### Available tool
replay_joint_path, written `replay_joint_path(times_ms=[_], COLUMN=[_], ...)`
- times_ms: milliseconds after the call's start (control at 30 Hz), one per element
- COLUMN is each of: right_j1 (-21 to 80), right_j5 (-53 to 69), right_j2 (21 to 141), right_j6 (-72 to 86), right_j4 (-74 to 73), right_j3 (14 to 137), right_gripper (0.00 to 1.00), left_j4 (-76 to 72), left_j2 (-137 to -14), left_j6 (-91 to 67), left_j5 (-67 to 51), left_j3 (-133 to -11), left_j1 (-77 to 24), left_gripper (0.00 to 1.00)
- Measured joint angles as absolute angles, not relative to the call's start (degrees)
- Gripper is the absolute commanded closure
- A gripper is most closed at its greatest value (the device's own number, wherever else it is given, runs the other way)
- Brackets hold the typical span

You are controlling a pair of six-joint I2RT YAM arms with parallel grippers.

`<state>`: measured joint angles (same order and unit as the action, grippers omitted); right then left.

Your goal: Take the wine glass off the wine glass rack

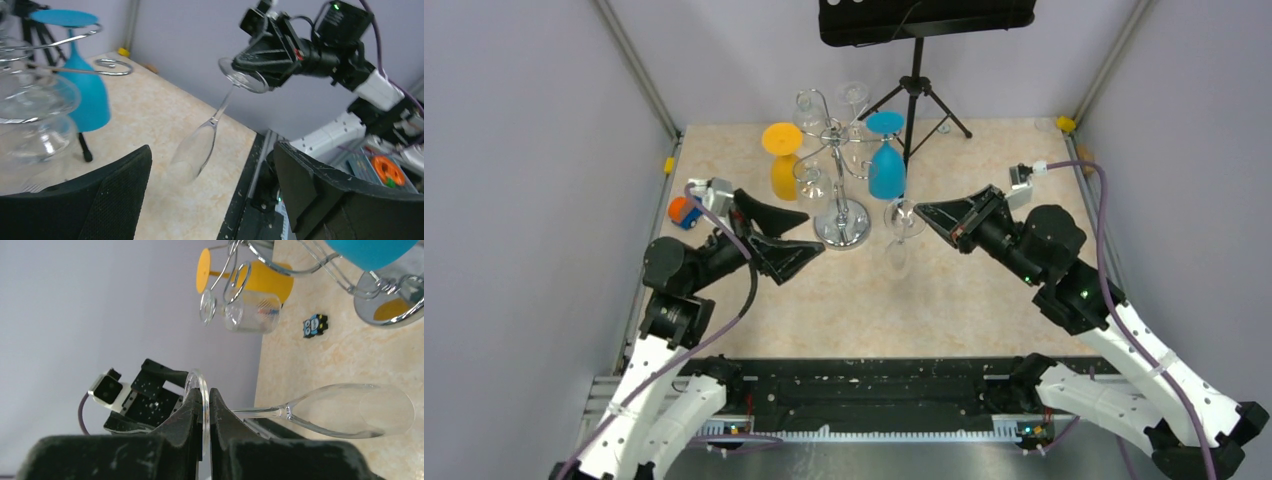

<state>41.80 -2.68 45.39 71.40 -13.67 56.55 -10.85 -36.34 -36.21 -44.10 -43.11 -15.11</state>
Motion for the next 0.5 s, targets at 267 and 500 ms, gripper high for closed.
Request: replay_joint_path(times_ms=[267,500], right_j1=[41.8,41.8], right_j5=[5.3,11.2], right_j2=[45.2,46.7], right_j6=[75.5,79.7], right_j4=[-12.7,-9.7], right_j3=[55.5,55.1], right_gripper=[1.0,1.0], left_j4=[-12.3,-12.1], left_j2=[-47.5,-54.0], left_j6=[-21.8,-10.2], left_j5=[-46.2,-51.6], left_j3=[-48.5,-50.9], left_j1=[-31.3,-34.9], left_gripper=[0.09,0.16])
